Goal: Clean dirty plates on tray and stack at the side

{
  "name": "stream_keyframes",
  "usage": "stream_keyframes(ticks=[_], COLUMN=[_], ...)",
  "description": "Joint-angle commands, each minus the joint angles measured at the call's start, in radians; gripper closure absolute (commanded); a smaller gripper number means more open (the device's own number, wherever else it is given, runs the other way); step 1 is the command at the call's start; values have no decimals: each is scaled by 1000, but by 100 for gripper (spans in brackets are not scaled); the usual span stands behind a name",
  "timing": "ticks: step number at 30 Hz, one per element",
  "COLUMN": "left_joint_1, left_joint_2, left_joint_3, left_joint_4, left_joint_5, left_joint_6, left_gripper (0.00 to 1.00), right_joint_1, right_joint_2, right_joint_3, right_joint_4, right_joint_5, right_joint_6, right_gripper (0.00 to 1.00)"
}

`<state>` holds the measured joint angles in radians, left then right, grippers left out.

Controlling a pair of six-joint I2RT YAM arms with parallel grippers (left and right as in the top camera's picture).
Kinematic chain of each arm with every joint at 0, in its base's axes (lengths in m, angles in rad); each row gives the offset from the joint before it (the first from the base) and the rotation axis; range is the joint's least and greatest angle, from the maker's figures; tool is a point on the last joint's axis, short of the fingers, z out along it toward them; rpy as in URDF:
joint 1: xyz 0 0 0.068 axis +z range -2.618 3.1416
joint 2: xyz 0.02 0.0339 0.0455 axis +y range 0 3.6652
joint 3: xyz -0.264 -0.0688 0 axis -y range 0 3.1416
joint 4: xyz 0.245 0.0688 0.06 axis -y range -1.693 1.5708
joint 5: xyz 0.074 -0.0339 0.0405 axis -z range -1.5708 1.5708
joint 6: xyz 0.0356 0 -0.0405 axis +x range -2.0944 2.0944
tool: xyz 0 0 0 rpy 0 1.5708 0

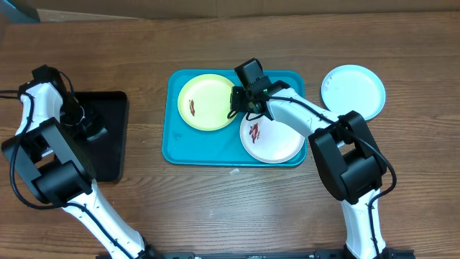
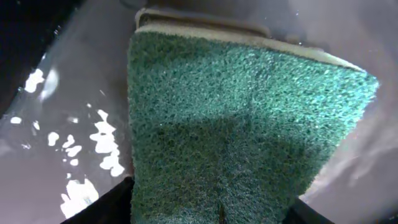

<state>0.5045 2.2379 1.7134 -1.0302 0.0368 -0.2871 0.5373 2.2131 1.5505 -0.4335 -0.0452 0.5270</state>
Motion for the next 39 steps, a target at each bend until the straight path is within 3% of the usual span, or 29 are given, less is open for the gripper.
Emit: stream_keyframes(ticks=[1,6,11,19,23,26,39], left_joint_1=[-1,0,1,-1,-1,0,-1], left_joint_2=[-2,-2,-2,-2,-2,-2,-32], left_joint_3=[34,45,45,42,43,43,92], left_joint_4=[-11,10,35,43,47,46,-82], left_joint_5=[-16,-52,-63,-63,-64,-63,-62], left_joint_6=[-5,-5,-5,-5,-5,-4,3], left_gripper=[39,27,26,65,76,96,96], right_joint_1=[-2,-2,-2,-2,-2,-2,-2], right_joint_2=[-18,-18,-18,-18,-18,-18,-18], right_joint_3=[3,3,3,3,3,3,3], right_joint_4=[-14,-18,-18,-18,-18,-18,-21], right_joint_5=[19,19,19,26,26,26,26], right_joint_6=[-5,-5,-5,-5,-5,-5,-5], right_gripper=[96,96,96,96,96,96,96])
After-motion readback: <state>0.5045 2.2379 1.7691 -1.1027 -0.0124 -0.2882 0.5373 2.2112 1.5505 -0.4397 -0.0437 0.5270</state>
